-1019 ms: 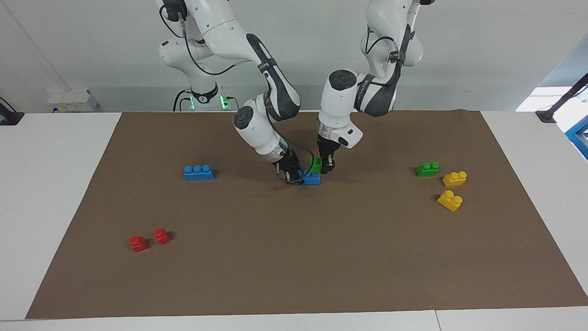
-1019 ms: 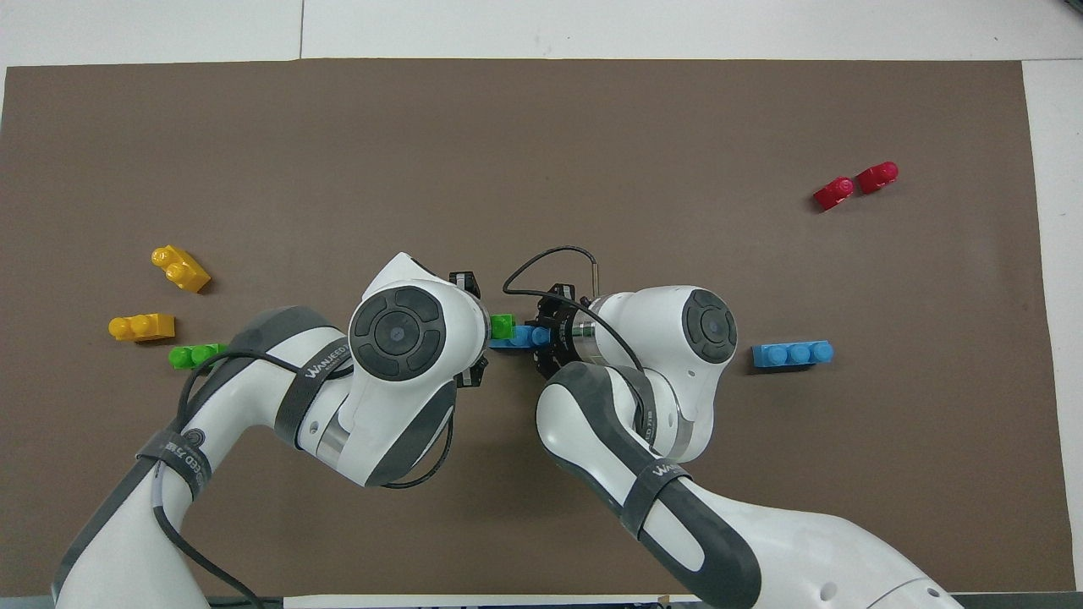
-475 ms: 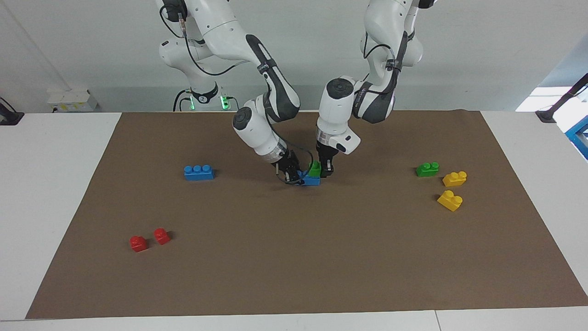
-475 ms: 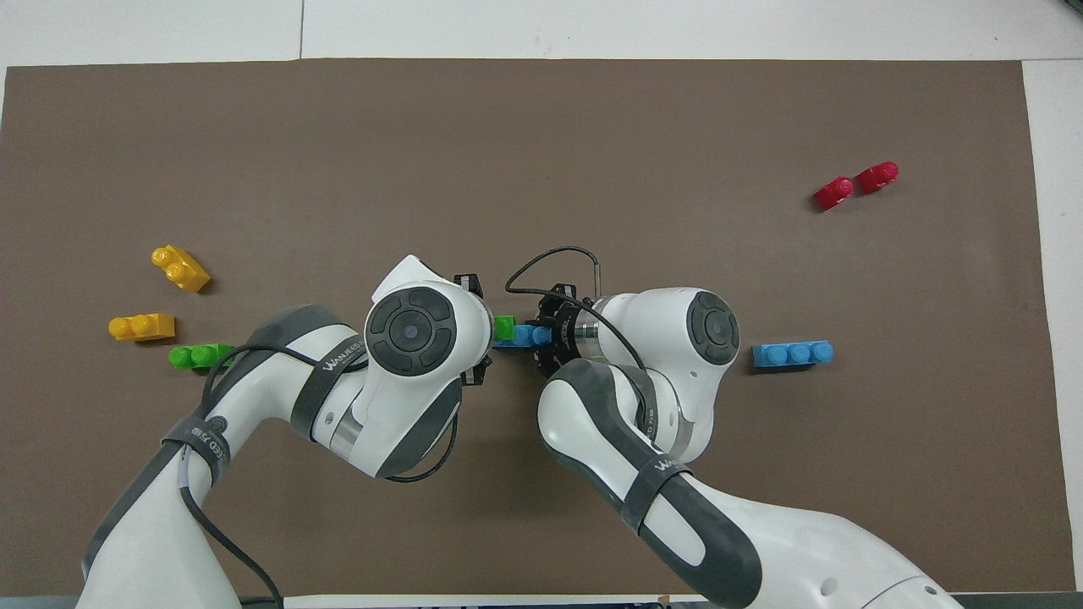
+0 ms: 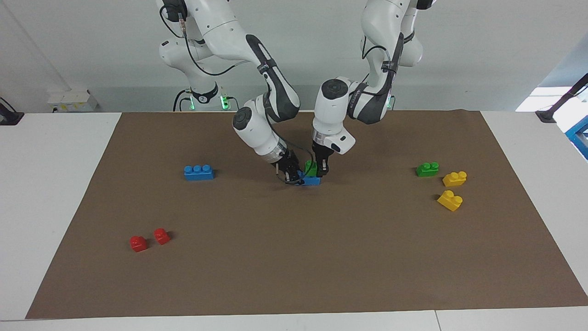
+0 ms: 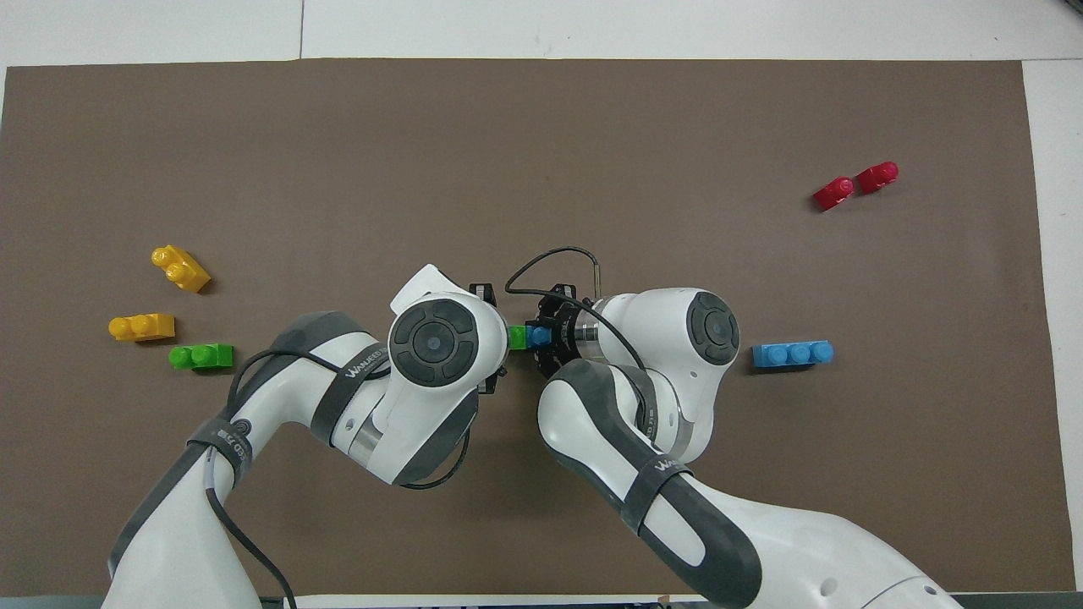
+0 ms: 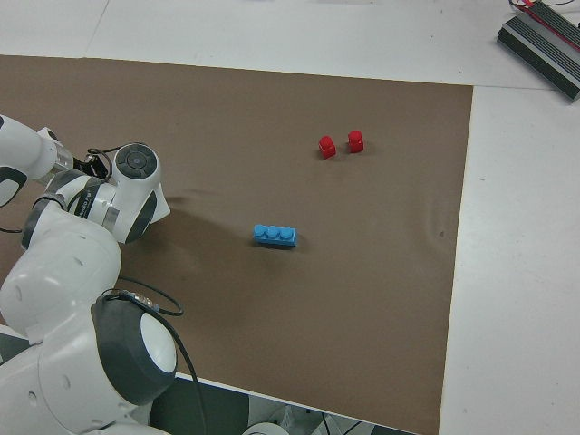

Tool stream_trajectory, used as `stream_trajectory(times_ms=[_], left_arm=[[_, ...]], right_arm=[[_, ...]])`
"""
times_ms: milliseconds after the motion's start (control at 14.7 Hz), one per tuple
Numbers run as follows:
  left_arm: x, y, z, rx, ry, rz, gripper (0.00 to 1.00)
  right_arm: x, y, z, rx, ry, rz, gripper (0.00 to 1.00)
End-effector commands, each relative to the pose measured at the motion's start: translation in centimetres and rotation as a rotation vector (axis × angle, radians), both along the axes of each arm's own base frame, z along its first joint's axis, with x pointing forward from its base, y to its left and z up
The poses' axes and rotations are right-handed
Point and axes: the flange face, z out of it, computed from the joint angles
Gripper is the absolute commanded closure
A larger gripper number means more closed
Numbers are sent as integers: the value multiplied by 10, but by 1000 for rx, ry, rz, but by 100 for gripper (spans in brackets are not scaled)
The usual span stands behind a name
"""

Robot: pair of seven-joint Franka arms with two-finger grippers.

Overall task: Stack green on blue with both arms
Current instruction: 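Press the green brick onto the blue brick end with both grippers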

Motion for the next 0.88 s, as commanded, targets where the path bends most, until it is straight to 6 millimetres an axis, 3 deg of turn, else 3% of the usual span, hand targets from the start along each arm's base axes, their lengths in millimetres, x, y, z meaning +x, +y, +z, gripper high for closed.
stream_trajectory(times_ms=[0, 611, 679, 747, 815], left_arm=[[-7, -2, -18, 23, 9, -1, 100], [-2, -2, -36, 80, -14, -42, 100], [-1, -2, -34, 81, -19, -46, 95], [-1, -1, -32, 82, -20, -45, 18], [-1, 0, -28, 81, -23, -47, 0]], right_arm=[[-4, -5, -6, 2, -14, 2, 100], [-5, -6, -7, 1, -13, 2, 100], [-5, -6, -7, 1, -13, 2, 100], [-5, -6, -7, 1, -13, 2, 100], [-5, -6, -7, 1, -13, 2, 100]])
